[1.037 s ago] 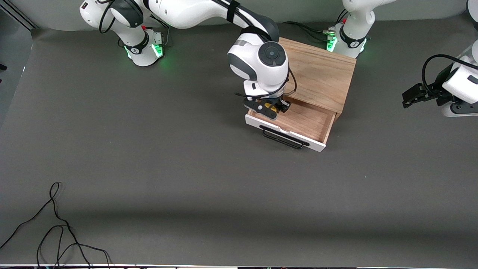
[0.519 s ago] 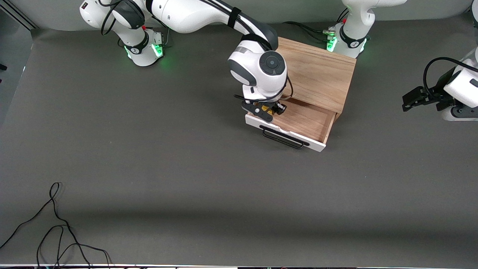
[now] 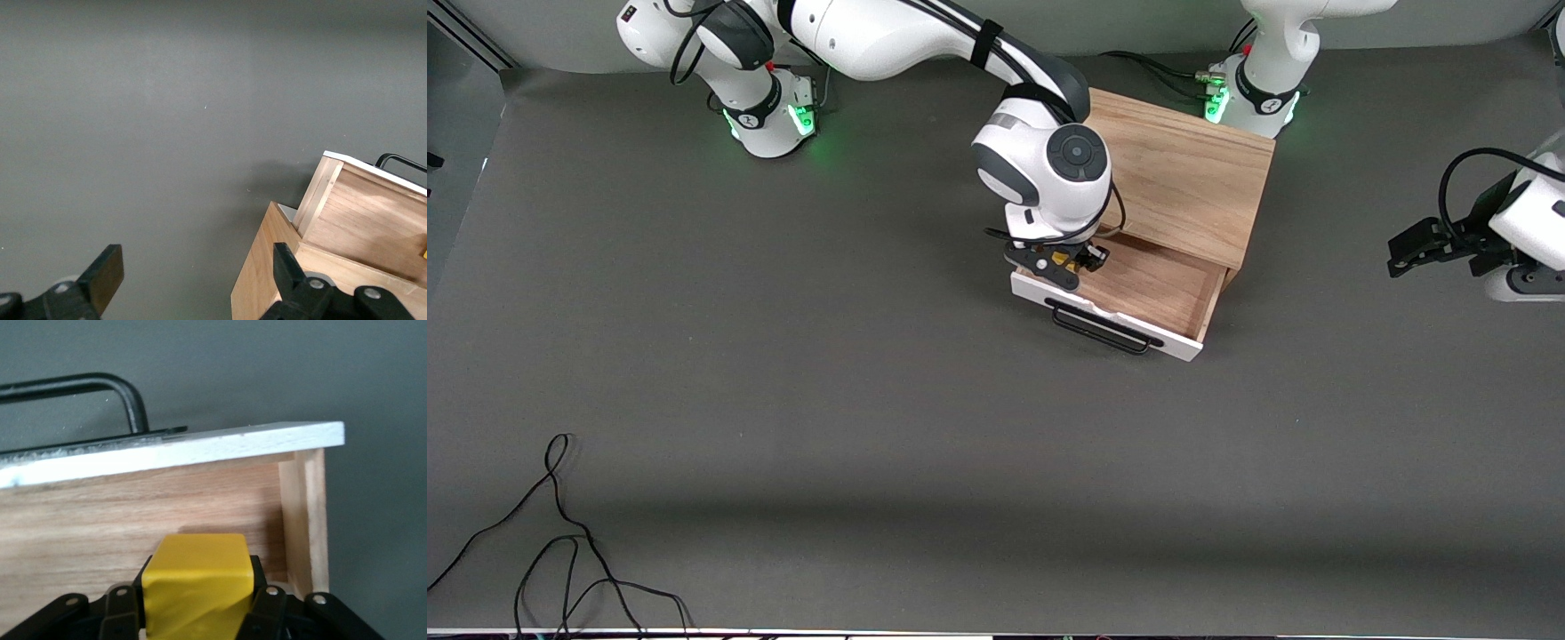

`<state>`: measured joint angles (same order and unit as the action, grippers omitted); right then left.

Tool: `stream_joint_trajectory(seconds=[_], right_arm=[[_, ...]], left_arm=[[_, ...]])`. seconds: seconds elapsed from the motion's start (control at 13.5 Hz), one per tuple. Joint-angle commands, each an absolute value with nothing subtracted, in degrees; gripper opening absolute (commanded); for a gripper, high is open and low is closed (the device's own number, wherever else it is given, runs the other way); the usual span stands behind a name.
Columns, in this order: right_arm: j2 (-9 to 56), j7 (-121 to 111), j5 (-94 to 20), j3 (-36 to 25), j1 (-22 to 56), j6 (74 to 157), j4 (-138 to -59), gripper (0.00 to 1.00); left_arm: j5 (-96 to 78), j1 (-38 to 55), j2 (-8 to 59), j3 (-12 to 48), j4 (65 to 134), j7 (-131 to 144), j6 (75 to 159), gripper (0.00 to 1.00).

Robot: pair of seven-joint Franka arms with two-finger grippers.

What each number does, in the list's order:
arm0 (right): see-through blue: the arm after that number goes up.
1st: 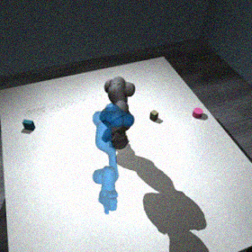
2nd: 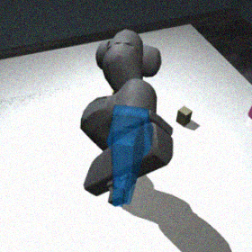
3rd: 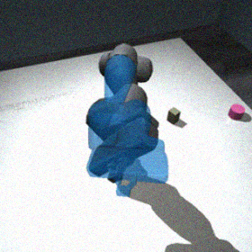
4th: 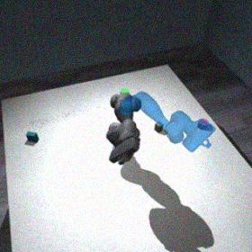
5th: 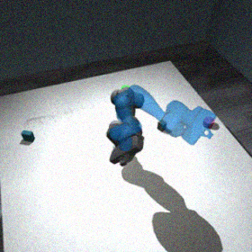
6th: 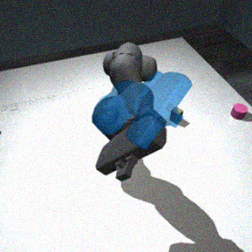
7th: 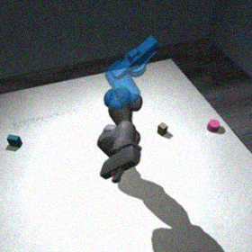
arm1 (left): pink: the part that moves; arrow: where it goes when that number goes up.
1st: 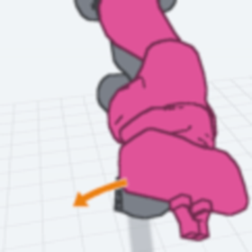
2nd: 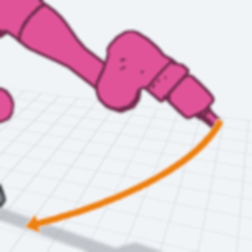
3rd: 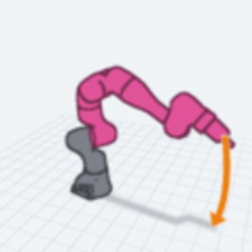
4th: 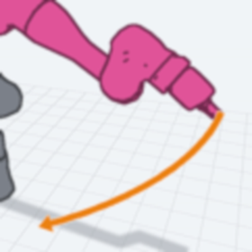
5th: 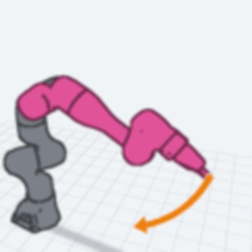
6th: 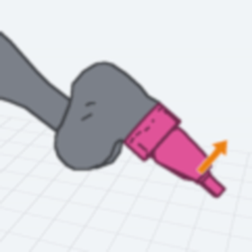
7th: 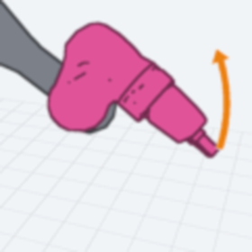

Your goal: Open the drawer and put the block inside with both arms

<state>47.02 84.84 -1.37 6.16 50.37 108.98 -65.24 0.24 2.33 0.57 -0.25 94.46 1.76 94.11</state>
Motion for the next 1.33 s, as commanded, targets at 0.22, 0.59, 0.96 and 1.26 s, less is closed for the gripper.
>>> stream_joint_trajectory(seconds=[0.22,0.59,0.96,1.26], right_arm=[[47.1,82.1,-0.4,5.9,50.7,108.7,-64.7,0.00],[46.9,81.7,1.9,5.9,50.6,108.8,-64.6,1.00],[43.9,81.7,1.1,5.8,49.7,107.6,-64.0,1.00],[35.7,81.7,1.8,5.5,49.3,100.7,-64.2,1.00]], left_arm=[[-0.2,1.6,1.1,1.5,92.9,0.9,92.7,1.00],[-0.1,1.9,1.1,0.4,92.8,0.9,92.5,1.00],[-0.1,1.8,1.0,0.4,92.8,0.9,92.5,1.00],[-0.1,1.8,1.0,0.4,92.6,0.9,92.4,1.00]])
